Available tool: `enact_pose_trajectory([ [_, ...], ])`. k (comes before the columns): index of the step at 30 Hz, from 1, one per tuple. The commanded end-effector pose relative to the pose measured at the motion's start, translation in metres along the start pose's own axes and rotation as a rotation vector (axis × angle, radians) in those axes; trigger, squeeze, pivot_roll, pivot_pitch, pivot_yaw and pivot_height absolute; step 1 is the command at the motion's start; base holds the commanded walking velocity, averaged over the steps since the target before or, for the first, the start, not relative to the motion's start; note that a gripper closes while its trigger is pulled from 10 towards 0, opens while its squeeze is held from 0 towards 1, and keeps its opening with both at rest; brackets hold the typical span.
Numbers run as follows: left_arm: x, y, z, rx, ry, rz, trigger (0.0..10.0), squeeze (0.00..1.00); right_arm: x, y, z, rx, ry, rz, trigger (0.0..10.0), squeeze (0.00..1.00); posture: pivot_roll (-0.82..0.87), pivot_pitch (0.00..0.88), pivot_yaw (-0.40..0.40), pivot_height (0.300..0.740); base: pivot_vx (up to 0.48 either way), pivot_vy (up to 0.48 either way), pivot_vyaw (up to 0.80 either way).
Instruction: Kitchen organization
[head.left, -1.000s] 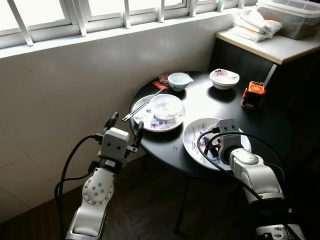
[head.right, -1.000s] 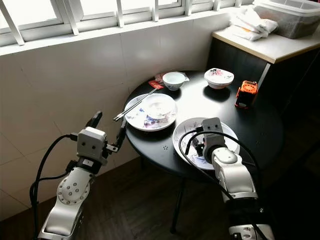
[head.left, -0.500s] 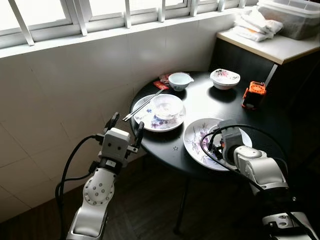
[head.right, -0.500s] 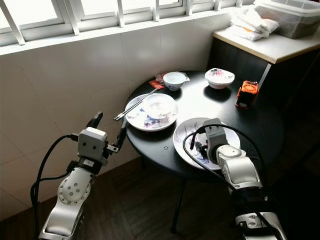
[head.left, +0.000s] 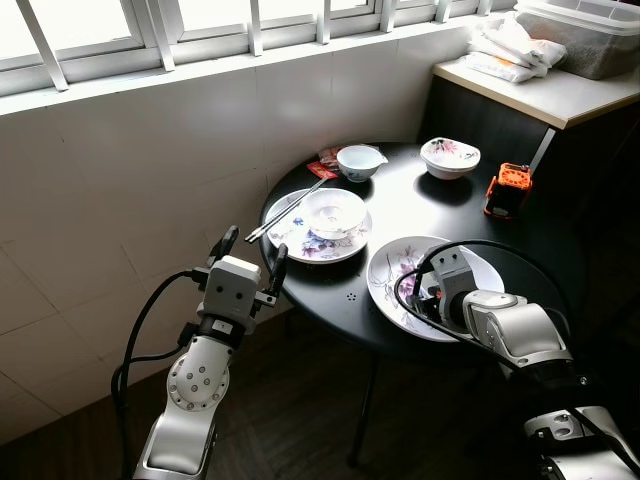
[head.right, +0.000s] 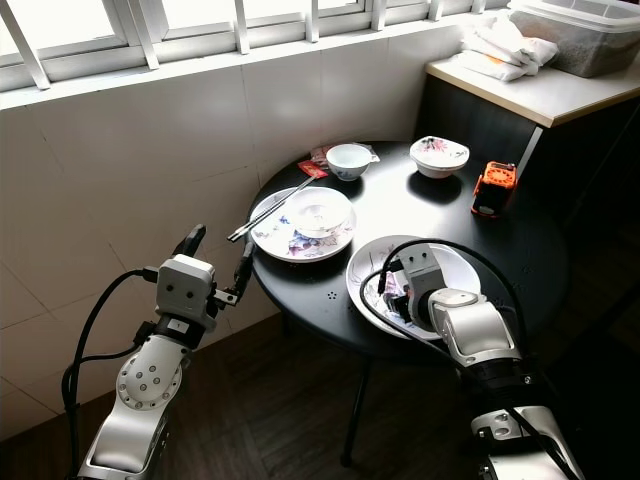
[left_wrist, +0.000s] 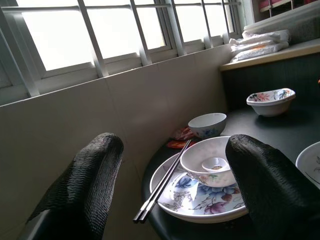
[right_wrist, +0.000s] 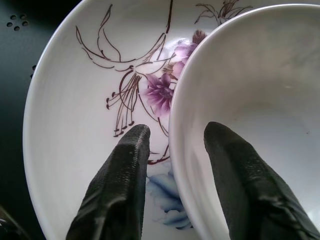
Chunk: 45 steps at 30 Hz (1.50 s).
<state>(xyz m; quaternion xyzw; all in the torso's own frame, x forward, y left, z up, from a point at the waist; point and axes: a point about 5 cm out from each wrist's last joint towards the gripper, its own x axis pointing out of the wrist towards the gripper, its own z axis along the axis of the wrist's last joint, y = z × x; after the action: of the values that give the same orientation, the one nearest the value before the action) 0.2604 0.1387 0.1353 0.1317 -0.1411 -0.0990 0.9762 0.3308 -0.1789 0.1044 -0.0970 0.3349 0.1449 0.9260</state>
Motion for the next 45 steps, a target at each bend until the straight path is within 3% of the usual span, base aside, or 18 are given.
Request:
enact_pose_trajectory([
  [1, 0.000, -0.003, -0.002, -0.005, 0.018, -0.007, 10.0, 0.00, -0.001, -0.004, 0.002, -0.019, 0.011, -0.011, 0.0, 0.00, 0.08, 0.000, -0.054, 0.740, 0.000, 0.000, 0.00],
  [17, 0.001, -0.003, -0.004, -0.009, 0.035, -0.003, 10.0, 0.00, -0.001, -0.003, -0.001, -0.088, 0.027, 0.000, 0.0, 0.00, 0.08, 0.000, -0.055, 0.740, 0.000, 0.000, 0.00],
  [22, 0.000, -0.003, -0.005, -0.010, 0.042, -0.001, 10.0, 0.00, -0.005, 0.001, 0.011, -0.231, -0.084, -0.058, 0.0, 0.00, 0.08, 0.000, -0.053, 0.740, 0.000, 0.000, 0.00],
  [23, 0.000, -0.002, -0.005, -0.010, 0.045, -0.001, 10.0, 0.00, -0.010, 0.003, 0.025, -0.339, -0.193, -0.121, 0.0, 0.00, 0.08, 0.000, -0.052, 0.740, 0.000, 0.000, 0.00],
  [25, 0.000, -0.002, -0.005, -0.010, 0.046, 0.000, 10.0, 0.00, -0.013, 0.004, 0.030, -0.385, -0.234, -0.149, 0.0, 0.00, 0.08, 0.000, -0.050, 0.740, 0.000, 0.000, 0.00],
  [26, 0.000, -0.002, -0.006, -0.010, 0.047, 0.000, 10.0, 0.00, -0.018, 0.005, 0.040, -0.493, -0.320, -0.214, 0.0, 0.00, 0.08, 0.000, -0.049, 0.740, 0.000, 0.000, 0.00],
  [27, 0.000, -0.002, -0.006, -0.010, 0.047, 0.000, 10.0, 0.00, -0.018, 0.005, 0.040, -0.493, -0.320, -0.214, 0.0, 0.00, 0.08, 0.000, -0.049, 0.740, 0.000, 0.000, 0.00],
  [28, 0.000, -0.002, -0.006, -0.010, 0.049, 0.000, 10.0, 0.00, -0.026, 0.007, 0.052, -0.628, -0.414, -0.312, 0.0, 0.00, 0.08, 0.000, -0.048, 0.740, 0.000, 0.000, 0.00],
  [31, 0.000, -0.002, -0.006, -0.010, 0.051, -0.001, 10.0, 0.00, -0.031, 0.009, 0.059, -0.711, -0.473, -0.379, 0.0, 0.00, 0.08, 0.000, -0.046, 0.740, 0.000, 0.000, 0.00],
  [34, 0.000, -0.002, -0.006, -0.010, 0.051, -0.002, 10.0, 0.00, -0.034, 0.014, 0.060, -0.724, -0.516, -0.404, 0.0, 0.00, 0.08, 0.000, -0.046, 0.740, 0.000, 0.000, 0.00],
  [40, 0.000, -0.002, -0.006, -0.009, 0.052, 0.000, 10.0, 0.00, -0.039, 0.031, 0.060, -0.622, -0.651, -0.346, 0.0, 0.00, 0.08, 0.000, -0.044, 0.740, 0.000, 0.000, 0.00],
  [42, 0.000, -0.002, -0.006, -0.008, 0.051, 0.002, 10.0, 0.00, -0.044, 0.040, 0.064, -0.584, -0.725, -0.327, 0.0, 0.00, 0.08, 0.000, -0.043, 0.740, 0.000, 0.000, 0.33],
  [45, 0.000, -0.001, -0.005, -0.005, 0.048, 0.007, 10.0, 0.00, -0.054, 0.050, 0.072, -0.597, -0.837, -0.336, 0.0, 0.00, 0.08, 0.000, -0.042, 0.740, 0.000, 0.000, 0.80],
])
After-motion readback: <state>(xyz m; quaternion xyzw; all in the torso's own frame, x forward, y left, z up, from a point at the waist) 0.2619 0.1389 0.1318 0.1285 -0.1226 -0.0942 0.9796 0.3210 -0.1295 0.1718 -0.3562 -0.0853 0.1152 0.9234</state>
